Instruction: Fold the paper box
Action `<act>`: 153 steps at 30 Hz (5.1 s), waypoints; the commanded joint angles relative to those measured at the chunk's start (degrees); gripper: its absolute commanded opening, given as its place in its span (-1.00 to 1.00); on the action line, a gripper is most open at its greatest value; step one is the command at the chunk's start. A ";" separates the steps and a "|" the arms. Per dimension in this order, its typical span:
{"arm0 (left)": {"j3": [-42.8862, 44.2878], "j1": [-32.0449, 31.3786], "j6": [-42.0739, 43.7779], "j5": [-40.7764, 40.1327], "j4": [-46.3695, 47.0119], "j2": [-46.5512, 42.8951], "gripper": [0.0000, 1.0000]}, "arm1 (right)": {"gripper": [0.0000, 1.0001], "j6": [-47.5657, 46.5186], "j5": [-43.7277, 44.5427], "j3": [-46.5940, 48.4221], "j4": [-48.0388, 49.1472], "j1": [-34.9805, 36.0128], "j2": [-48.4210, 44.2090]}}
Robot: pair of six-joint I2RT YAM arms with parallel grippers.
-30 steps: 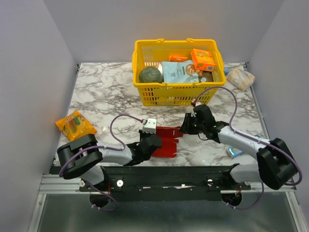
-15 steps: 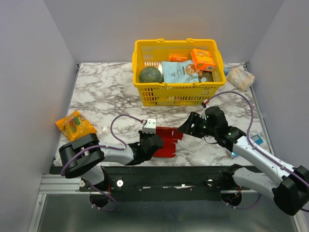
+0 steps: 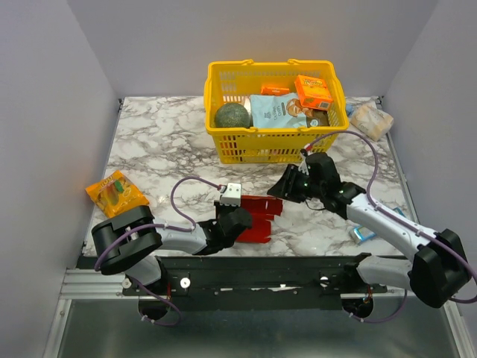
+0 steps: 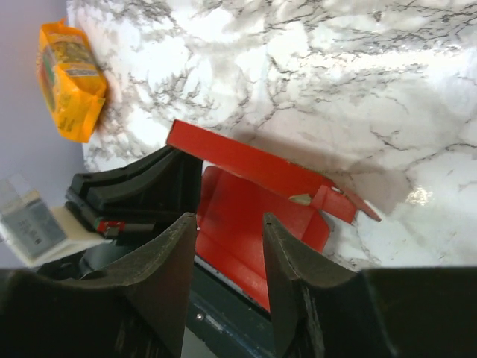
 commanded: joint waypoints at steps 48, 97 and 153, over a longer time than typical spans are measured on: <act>1.63 -5.95 -4.20 -9.24 -3.68 3.41 -1.00 | -0.10 13.85 -11.49 -6.09 22.84 0.42 17.26; 0.57 -8.68 0.18 -4.59 -1.22 -2.12 -1.00 | 0.37 13.08 2.72 -12.24 19.43 0.42 1.11; -5.40 -0.24 11.26 3.15 15.30 -5.20 -1.00 | 0.02 0.68 12.68 -8.38 9.57 5.96 12.25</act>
